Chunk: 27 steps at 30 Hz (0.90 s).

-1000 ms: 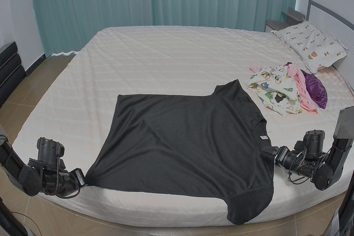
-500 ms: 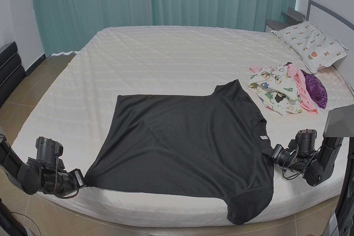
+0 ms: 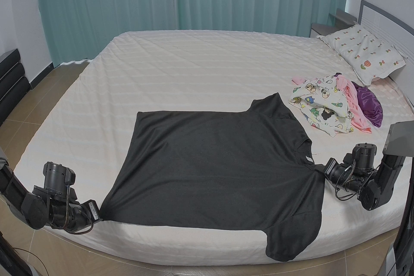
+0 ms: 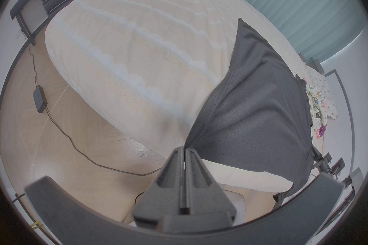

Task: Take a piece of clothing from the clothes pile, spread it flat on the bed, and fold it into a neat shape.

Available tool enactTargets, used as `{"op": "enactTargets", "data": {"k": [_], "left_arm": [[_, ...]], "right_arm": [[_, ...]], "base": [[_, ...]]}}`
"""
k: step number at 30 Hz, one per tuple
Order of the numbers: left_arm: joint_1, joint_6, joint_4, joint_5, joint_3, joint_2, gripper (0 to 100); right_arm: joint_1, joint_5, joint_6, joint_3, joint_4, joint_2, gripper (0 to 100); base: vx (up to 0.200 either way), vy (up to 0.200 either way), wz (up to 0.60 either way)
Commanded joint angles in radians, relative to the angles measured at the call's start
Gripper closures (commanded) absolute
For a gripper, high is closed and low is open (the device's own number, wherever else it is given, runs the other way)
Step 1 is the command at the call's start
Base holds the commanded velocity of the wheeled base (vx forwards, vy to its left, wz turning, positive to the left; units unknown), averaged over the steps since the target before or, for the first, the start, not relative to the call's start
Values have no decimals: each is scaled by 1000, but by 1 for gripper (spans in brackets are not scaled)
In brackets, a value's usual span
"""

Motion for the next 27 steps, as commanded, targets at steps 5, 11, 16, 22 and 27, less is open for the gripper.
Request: {"op": "enactTargets", "data": {"k": [5, 11, 16, 22, 27], "left_arm": [[-4, -2, 0, -18, -1, 3, 100], [-4, -3, -4, -43, -4, -3, 100], [-4, -5, -8, -43, -6, -5, 100], [-4, -7, -10, -44, -6, -12, 100], [-4, -7, -11, -46, -4, -28, 100]], "right_arm": [[-5, 5, -12, -14, 2, 8, 100], [-5, 10, -12, 39, -19, -42, 0], [-20, 33, -12, 98, -24, -121, 0], [21, 71, -70, 227, -13, -159, 0], [58, 75, -148, 244, -22, -84, 0]], "base": [[0, 0, 0], [0, 0, 0], [0, 0, 0], [0, 0, 0], [0, 0, 0]]}}
